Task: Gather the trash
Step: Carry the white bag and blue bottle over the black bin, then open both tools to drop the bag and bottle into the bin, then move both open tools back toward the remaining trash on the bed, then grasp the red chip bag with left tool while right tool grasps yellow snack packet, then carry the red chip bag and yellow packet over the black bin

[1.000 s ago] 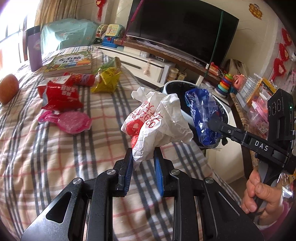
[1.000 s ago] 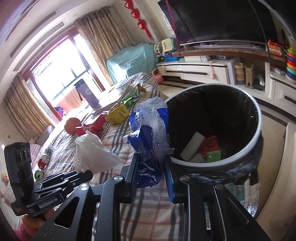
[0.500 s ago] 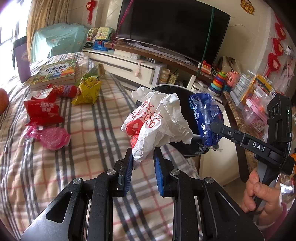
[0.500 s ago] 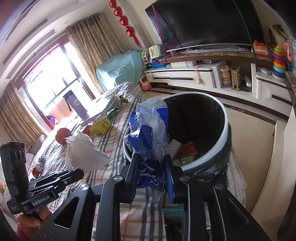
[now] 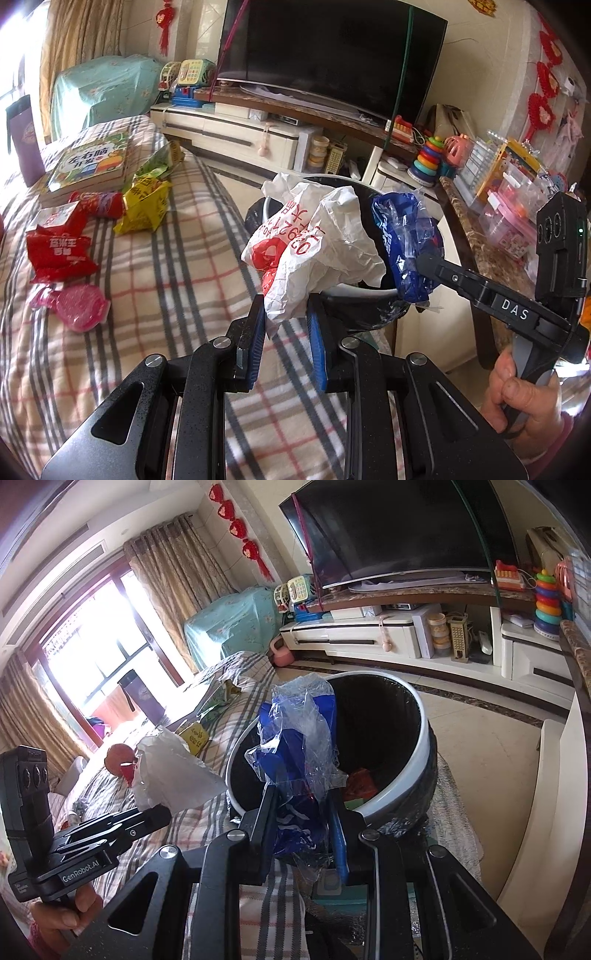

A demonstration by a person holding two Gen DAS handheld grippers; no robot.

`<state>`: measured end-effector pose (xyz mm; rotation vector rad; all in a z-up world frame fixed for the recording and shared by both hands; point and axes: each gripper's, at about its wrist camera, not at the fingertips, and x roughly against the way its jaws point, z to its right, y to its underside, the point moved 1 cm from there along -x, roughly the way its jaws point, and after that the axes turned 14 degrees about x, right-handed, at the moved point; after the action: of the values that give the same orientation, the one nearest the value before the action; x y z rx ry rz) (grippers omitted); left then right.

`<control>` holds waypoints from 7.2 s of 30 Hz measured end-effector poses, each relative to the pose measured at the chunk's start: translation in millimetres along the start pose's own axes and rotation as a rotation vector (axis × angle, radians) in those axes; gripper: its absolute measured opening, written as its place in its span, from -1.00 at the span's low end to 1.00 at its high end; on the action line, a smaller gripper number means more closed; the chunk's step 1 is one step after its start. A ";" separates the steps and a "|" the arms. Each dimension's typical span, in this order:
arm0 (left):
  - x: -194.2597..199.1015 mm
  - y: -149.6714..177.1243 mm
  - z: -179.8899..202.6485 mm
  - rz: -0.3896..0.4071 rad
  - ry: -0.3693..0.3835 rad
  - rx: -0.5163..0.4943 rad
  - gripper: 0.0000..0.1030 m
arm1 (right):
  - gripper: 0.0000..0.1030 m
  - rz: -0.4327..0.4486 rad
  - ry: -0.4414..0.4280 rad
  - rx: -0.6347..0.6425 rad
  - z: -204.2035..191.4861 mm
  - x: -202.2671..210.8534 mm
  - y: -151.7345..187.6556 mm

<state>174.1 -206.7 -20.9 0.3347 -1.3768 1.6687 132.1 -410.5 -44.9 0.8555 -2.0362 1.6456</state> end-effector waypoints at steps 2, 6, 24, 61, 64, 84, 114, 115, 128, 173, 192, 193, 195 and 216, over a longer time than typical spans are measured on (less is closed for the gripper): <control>-2.6 -1.0 2.2 -0.003 -0.001 -0.003 -0.60 | -0.50 0.002 0.005 0.001 1.8 1.2 -0.6; -6.5 -3.4 7.4 -0.004 -0.002 -0.013 -0.60 | -0.50 0.004 0.010 -0.001 5.6 2.1 -2.9; -18.6 -18.3 26.4 -0.005 0.010 -0.046 -0.60 | -0.49 0.003 0.046 0.014 14.7 -1.1 -17.5; -65.5 -43.4 41.8 -0.068 -0.015 -0.061 -0.34 | -0.33 -0.077 0.075 0.029 35.5 -30.3 -37.4; -62.4 -43.9 38.6 -0.055 -0.022 -0.040 0.03 | -0.20 -0.070 0.072 0.026 36.4 -28.3 -38.9; -10.3 -8.1 -18.6 -0.021 -0.038 0.106 0.25 | 0.71 -0.010 0.012 0.026 2.5 -11.5 -31.4; 81.0 35.2 -157.8 0.203 -0.352 0.317 0.82 | 0.89 0.016 -0.147 0.217 -132.5 -46.2 -8.3; 80.7 35.7 -159.2 0.200 -0.357 0.312 0.82 | 0.89 0.013 -0.151 0.220 -134.8 -47.9 -7.9; 69.6 36.7 -184.5 0.089 -0.310 0.341 0.82 | 0.89 -0.097 -0.168 0.238 -149.7 -83.9 -6.6; -12.9 -48.7 -210.9 -0.041 -0.016 0.173 -0.87 | -0.23 -0.111 -0.070 0.171 -157.6 -195.9 -65.3; 29.0 -33.3 -199.4 0.050 -0.101 0.233 -0.58 | -0.25 -0.047 -0.151 0.173 -157.9 -127.4 -38.1; 29.5 -34.3 -198.1 0.061 -0.108 0.231 -0.29 | -0.25 -0.045 -0.148 0.171 -155.0 -122.6 -37.0; 28.1 -42.4 -190.6 0.087 -0.122 0.206 -0.24 | -0.25 -0.044 -0.143 0.154 -145.1 -113.3 -36.9; 28.9 -33.0 -147.4 0.097 -0.072 0.199 -0.97 | -0.25 -0.047 -0.140 0.138 -109.6 -61.7 -22.5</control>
<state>232.3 -64.6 -29.8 0.4521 -1.2998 1.8957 184.2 -293.8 -41.6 1.0851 -1.9941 1.7617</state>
